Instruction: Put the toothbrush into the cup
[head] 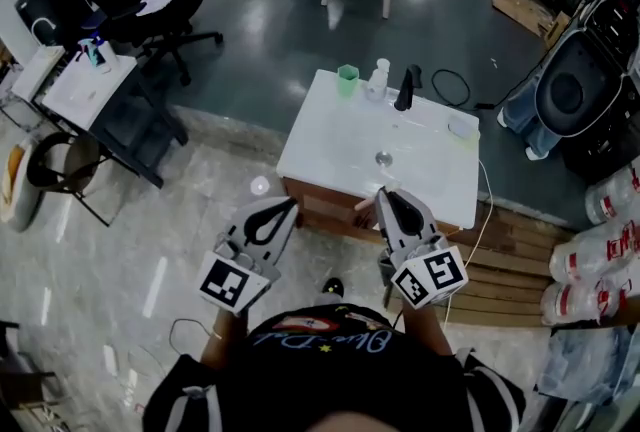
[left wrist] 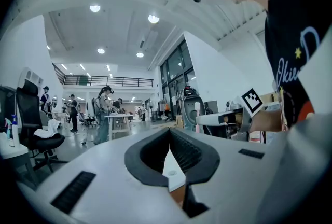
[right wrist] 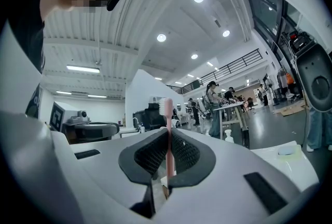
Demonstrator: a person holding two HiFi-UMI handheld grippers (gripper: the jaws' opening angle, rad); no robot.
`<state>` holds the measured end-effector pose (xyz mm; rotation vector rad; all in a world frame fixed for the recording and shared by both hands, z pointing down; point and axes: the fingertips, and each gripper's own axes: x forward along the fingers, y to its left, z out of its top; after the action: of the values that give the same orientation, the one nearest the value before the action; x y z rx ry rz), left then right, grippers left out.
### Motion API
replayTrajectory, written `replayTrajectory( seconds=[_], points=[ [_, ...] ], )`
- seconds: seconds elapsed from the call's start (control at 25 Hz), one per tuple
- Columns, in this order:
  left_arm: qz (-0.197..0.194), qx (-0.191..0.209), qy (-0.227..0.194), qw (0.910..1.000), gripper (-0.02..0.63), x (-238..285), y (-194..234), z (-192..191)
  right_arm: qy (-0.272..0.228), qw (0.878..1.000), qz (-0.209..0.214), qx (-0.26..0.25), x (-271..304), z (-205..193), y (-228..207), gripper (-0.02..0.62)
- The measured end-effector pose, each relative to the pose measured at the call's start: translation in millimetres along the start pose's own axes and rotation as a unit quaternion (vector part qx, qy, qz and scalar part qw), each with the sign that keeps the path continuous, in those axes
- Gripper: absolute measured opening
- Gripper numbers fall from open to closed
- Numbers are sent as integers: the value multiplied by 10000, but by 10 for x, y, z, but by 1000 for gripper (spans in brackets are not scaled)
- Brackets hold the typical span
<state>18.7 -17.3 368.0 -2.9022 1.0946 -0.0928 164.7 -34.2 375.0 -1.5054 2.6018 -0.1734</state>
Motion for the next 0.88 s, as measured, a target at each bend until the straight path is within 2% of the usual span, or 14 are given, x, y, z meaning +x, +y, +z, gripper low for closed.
replayTrajectory(
  seconds=[0.24,0.6,0.88],
  points=[
    [-39,25,62,10000,-2,290,-21,-62,-9,10000,-15,50,20,-40,-283,11],
    [3,-52,99,9999,-2,405,96,-128,27,9999,-91,86,95,-74,-429,11],
    [-425,-5,-76,9991,-2,789,276,-129,-30,9990,-434,-76,283,13,-644,11]
  ],
)
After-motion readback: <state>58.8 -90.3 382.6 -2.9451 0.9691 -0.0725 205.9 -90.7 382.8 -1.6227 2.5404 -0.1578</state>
